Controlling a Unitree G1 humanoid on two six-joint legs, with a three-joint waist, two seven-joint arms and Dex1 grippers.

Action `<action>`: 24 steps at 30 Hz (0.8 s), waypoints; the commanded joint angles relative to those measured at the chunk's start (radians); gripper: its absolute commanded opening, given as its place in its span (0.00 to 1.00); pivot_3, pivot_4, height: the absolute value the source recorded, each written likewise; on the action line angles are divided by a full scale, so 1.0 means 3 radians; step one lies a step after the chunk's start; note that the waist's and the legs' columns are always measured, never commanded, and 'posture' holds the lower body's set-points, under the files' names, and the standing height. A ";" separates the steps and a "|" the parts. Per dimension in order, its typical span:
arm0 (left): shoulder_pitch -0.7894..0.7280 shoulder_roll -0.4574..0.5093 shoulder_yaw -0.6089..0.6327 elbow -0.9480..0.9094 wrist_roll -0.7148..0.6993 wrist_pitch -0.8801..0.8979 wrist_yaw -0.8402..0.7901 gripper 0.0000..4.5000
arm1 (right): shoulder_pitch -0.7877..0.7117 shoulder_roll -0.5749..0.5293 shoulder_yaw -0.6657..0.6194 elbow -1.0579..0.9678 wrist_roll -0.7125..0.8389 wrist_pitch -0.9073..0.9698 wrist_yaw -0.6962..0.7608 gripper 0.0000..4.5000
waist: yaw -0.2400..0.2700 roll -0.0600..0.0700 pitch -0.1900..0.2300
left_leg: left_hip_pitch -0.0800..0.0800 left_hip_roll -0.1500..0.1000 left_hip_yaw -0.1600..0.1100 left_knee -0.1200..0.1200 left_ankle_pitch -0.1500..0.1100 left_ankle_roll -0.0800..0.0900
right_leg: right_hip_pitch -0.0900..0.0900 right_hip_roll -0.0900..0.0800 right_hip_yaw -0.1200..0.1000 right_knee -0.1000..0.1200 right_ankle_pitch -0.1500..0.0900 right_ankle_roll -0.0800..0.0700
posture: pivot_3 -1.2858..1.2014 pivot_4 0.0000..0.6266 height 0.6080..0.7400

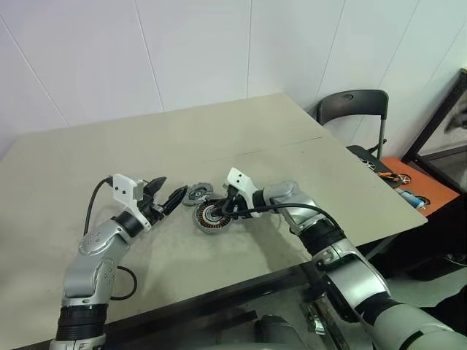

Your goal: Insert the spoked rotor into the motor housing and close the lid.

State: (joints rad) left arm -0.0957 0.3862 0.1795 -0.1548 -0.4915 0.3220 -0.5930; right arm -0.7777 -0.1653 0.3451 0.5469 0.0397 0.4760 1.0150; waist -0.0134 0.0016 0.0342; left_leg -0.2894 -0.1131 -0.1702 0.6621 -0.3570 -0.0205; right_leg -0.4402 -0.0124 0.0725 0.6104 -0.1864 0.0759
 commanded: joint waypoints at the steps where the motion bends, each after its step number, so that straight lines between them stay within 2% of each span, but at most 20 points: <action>1: -0.0027 0.0022 0.0037 -0.0116 -0.0014 -0.0037 0.0001 0.85 | -0.0035 0.0058 0.0009 -0.0050 0.0006 -0.0013 -0.0014 0.15 | 0.0000 0.0000 0.0000 | 0.0000 0.0000 0.0000 0.0000 0.0000 0.0000 | 0.0000 0.0000 0.0000 0.0000 0.0000 0.0000 | 0.52 0.00 1.00; 20: 0.0058 0.0033 0.0045 -0.0167 -0.0015 -0.0044 -0.0001 0.85 | -0.0008 0.0083 0.0028 0.0152 -0.0102 -0.0162 -0.0107 0.15 | 0.0001 0.0001 0.0000 | 0.0001 0.0000 0.0000 0.0000 0.0000 0.0000 | 0.0000 0.0000 0.0000 0.0000 0.0000 0.0000 | 0.52 0.00 1.00; 24: 0.0069 0.0027 0.0038 -0.0174 -0.0011 -0.0049 0.0002 0.85 | 0.0030 0.0031 0.0056 0.0096 -0.0088 -0.0168 0.0003 0.15 | 0.0000 0.0001 0.0000 | 0.0001 0.0000 0.0000 0.0000 0.0000 0.0000 | 0.0001 0.0000 0.0000 0.0001 0.0000 0.0000 | 0.52 0.00 1.00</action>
State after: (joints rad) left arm -0.0712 0.3872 0.1797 -0.1630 -0.4915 0.3220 -0.5924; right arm -0.7668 -0.1474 0.3560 0.5830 0.0153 0.4307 1.0002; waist -0.0133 0.0018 0.0343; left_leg -0.2890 -0.1130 -0.1702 0.6621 -0.3571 -0.0205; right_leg -0.4399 -0.0123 0.0725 0.6105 -0.1864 0.0759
